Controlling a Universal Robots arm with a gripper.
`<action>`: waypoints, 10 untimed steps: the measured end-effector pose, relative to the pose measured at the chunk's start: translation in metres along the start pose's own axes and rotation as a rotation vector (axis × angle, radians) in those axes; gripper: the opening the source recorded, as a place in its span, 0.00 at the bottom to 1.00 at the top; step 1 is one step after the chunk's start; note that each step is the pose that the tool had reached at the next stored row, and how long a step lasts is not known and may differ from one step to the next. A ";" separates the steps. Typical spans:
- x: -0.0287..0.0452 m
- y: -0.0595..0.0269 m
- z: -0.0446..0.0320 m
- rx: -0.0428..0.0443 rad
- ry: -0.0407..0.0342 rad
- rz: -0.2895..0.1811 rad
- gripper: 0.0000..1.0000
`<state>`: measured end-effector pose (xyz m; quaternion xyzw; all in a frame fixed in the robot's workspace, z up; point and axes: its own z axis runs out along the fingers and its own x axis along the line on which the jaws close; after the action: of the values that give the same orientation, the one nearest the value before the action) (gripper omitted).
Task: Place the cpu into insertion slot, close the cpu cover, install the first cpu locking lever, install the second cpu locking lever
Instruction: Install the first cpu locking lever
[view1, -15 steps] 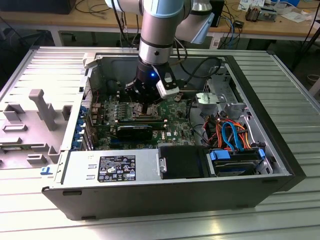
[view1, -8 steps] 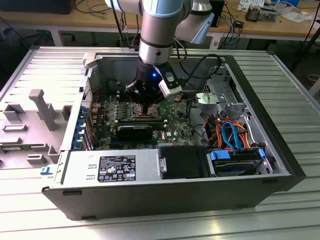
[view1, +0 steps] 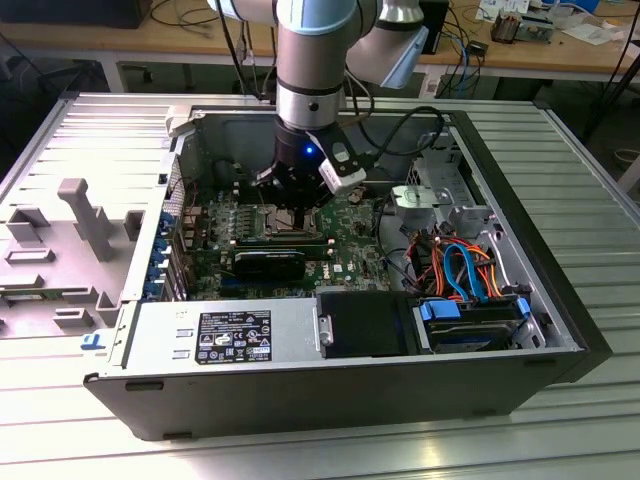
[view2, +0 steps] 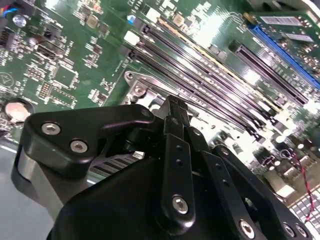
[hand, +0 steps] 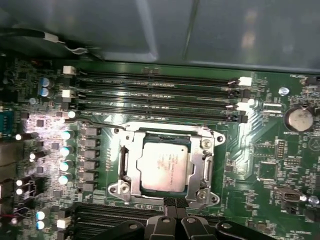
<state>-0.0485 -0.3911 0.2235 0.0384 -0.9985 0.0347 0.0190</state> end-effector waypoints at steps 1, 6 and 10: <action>0.0000 0.0000 0.0000 0.0001 0.0000 0.000 0.11; 0.0010 0.0125 -0.0010 0.0005 0.0003 0.000 0.11; 0.0135 0.0159 -0.0007 -0.0013 -0.0006 0.000 0.11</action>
<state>-0.0632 -0.3763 0.2236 0.0384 -0.9985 0.0340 0.0188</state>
